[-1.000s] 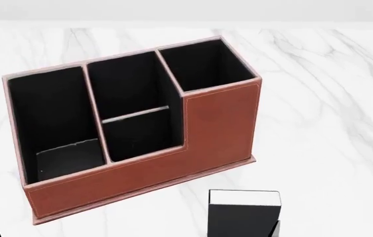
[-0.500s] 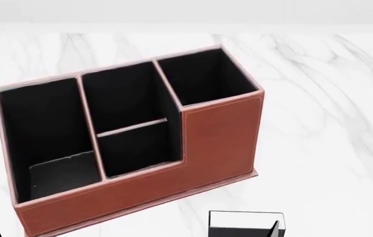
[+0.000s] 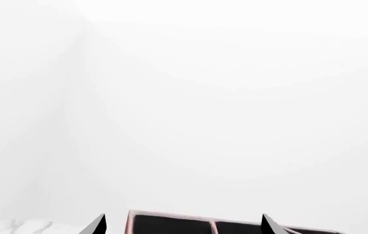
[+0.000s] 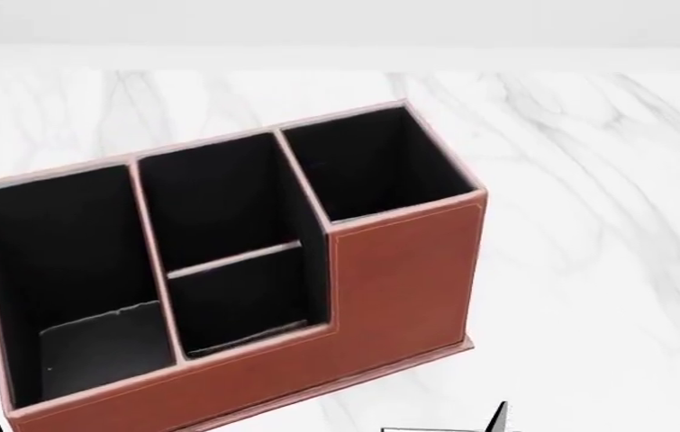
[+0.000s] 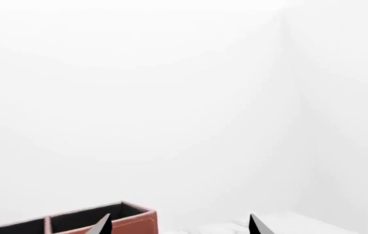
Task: Pick up the book and place it in the back compartment of the caddy.
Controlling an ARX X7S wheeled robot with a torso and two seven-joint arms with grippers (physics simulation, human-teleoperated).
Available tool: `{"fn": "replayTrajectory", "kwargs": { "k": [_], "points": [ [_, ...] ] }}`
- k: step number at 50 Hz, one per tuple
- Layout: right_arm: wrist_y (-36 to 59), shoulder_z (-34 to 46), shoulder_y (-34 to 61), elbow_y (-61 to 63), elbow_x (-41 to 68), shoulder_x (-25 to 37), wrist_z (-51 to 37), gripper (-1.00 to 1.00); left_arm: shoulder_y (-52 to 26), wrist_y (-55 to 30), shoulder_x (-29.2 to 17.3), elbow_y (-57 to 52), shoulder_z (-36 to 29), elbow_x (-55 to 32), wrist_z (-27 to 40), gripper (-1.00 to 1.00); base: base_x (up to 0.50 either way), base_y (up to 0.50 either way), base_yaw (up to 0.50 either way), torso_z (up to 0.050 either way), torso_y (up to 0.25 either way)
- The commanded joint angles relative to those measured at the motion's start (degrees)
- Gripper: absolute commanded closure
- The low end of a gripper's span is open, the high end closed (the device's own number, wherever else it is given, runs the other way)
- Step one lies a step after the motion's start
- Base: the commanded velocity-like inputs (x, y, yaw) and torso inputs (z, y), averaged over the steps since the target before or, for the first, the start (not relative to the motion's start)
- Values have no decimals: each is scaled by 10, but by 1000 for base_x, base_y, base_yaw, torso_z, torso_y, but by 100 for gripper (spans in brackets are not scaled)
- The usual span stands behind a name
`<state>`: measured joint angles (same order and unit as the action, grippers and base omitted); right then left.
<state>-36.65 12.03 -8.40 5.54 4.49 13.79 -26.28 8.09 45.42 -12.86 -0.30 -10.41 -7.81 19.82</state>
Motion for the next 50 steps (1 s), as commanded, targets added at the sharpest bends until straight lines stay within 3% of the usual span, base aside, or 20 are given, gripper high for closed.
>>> {"fn": "replayTrajectory", "kwargs": {
  "k": [1, 34, 43, 45, 46, 47, 48, 50],
  "points": [
    [0, 2, 1, -1, 0, 2, -2, -100, 0, 0, -1, 0, -2, 0, 3, -100, 129, 0, 0, 0, 0],
    [-3, 13, 5, -7, 3, 8, -5, -100, 0, 2, 1, 8, -6, 14, 15, -100, 27, 0, 0, 0, 0],
    [-5, 11, 7, -9, -2, 7, -11, -100, -34, -48, 9, 42, -11, 38, 22, -100, 0, 0, 0, 0, 0],
    [-7, 11, 7, -8, -3, 8, -11, -100, -48, -57, -6, 46, -17, 35, 5, -100, 0, 0, 0, 0, 0],
    [-7, 11, 6, -8, -3, 8, -12, -100, -50, -97, -47, 2, -5, -8, -12, -100, 0, 0, 0, 0, 0],
    [-8, 11, 6, -8, -4, 8, -13, -100, -56, -115, -63, -16, -2, 6, -14, -100, 0, 0, 0, 0, 0],
    [-11, 10, 6, -8, -3, 8, -13, -100, -57, -130, -64, -22, -2, -29, -19, -100, 0, 0, 0, 0, 0],
    [-11, 11, 7, -9, -2, 8, -13, -100, -68, -137, -62, -3, 3, -10, -8, -100, 0, 0, 0, 0, 0]
  ]
}}
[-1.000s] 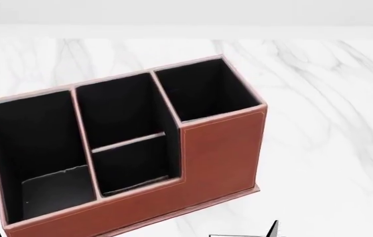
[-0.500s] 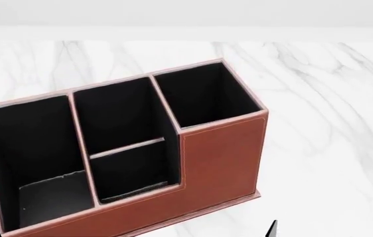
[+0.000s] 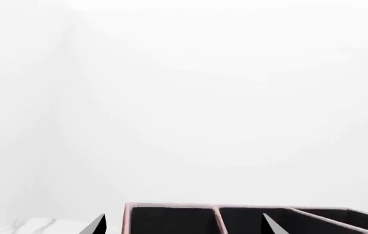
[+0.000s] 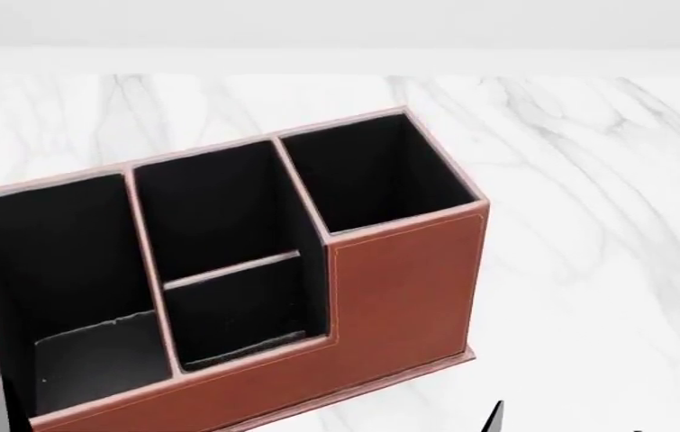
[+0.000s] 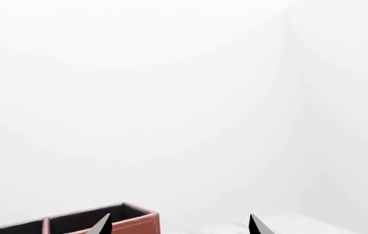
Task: Pick up the book and place it in the back compartment of the caddy.
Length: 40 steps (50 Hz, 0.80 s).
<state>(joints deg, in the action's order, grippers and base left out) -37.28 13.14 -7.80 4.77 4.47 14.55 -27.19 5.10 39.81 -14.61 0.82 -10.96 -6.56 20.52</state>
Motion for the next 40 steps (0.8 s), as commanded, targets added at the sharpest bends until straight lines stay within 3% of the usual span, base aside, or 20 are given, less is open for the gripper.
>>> {"fn": "replayTrajectory", "kwargs": {
  "k": [1, 13, 21, 40],
  "points": [
    [-5, 0, 1, -2, -1, 1, -4, -100, -45, -79, -45, -3, 7, -26, -21, -100, 0, 0, 0, 0, 0],
    [-2, 2, 3, -3, 0, 2, -7, -100, -73, -120, -62, 3, 17, -48, -22, -100, 0, 0, 0, 0, 0],
    [-5, 4, 5, -8, 3, 5, -6, -100, -89, -151, -104, 1, -26, -135, -125, -100, 0, 0, 0, 0, 0],
    [-7, 4, 9, -10, 3, 8, -11, -100, -157, -172, -132, 52, -83, -135, -231, -100, 0, 0, 0, 0, 0]
  ]
}}
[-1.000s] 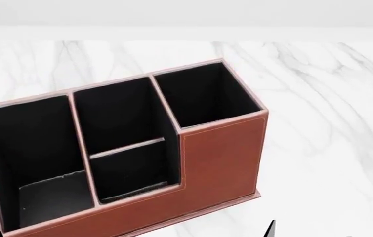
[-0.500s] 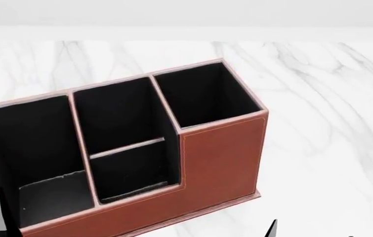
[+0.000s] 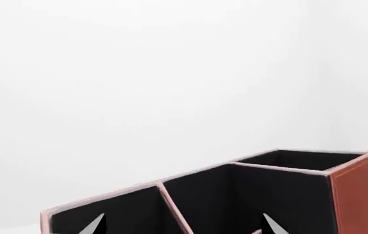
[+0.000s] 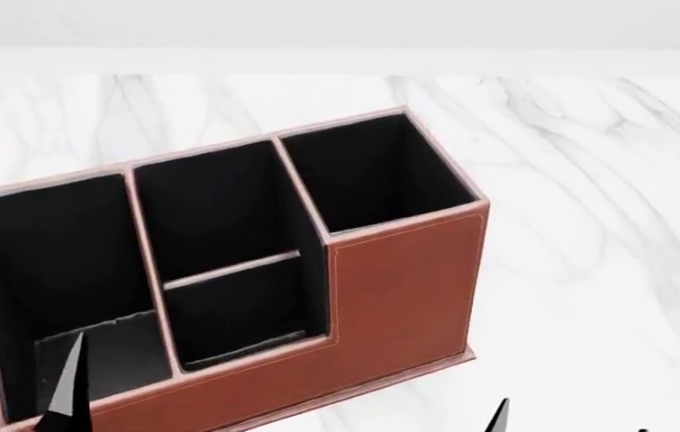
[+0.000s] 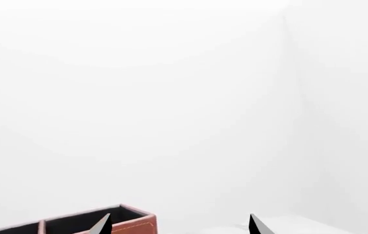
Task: Pick up the book and place it in the back compartment of the caddy.
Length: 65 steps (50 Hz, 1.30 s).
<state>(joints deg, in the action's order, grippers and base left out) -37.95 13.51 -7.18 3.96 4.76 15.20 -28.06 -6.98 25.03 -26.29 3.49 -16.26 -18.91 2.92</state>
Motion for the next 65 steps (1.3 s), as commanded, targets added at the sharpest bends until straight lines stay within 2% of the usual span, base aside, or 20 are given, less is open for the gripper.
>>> {"fn": "replayTrajectory", "kwargs": {
  "k": [1, 25, 32, 39, 43, 65],
  "points": [
    [1, 0, 2, -2, -1, 1, -4, -100, -38, -25, -15, 27, -31, -11, -57, -100, 0, 0, 0, 0, 0],
    [3, 3, 5, -2, 0, 4, -9, -100, -88, -67, -23, 78, -97, -21, -166, -100, 0, 0, 0, 0, 0],
    [2, 4, 3, 0, 0, 5, -10, -100, -83, -78, -35, 61, -112, -67, -222, -100, 0, 0, 0, 0, 0],
    [2, 6, 4, -2, -2, 6, -11, -100, -82, -76, -35, 61, -119, -75, -239, -100, 0, 0, 0, 0, 0],
    [3, 6, 6, -4, -2, 6, -12, -100, -82, -78, -38, 65, -132, -97, -281, -100, 0, 0, 0, 0, 0],
    [2, 11, 8, -7, -6, 7, -17, -100, -90, -77, -31, 64, -153, -115, -327, -100, 0, 0, 0, 0, 0]
  ]
}}
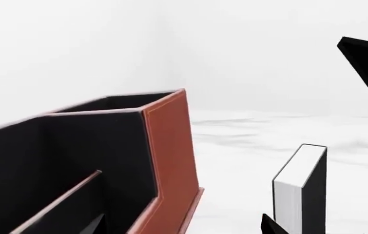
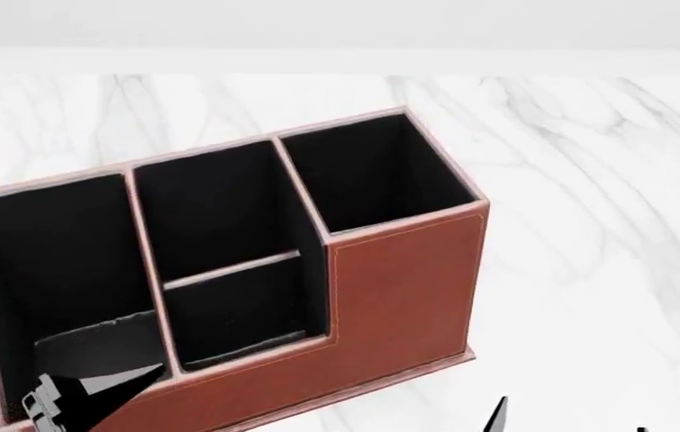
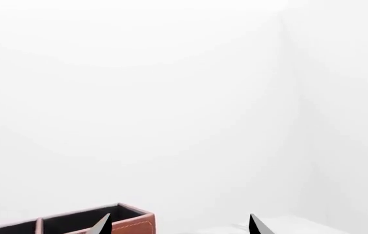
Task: Pick up the book and place it in the back compartment of the caddy.
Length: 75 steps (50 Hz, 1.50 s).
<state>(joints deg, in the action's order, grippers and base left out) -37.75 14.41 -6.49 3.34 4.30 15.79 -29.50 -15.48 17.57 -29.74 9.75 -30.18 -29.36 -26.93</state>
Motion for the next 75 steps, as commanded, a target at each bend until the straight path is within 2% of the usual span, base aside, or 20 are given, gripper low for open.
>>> {"fn": "replayTrajectory", "kwargs": {
  "k": [1, 49, 75],
  "points": [
    [1, 2, 1, 0, -1, 1, -3, -100, -7, -4, 5, 3, -15, -12, -31, -100, 0, 0, 0, 0, 0],
    [1, 13, 10, -13, -2, 4, -8, -100, -89, -5, 115, 190, -70, -11, -135, -100, 0, 0, 0, 0, 0],
    [-1, 16, 9, -11, -1, 8, -12, -100, -118, -23, 149, 221, -99, 11, -140, -100, 0, 0, 0, 0, 0]
  ]
}}
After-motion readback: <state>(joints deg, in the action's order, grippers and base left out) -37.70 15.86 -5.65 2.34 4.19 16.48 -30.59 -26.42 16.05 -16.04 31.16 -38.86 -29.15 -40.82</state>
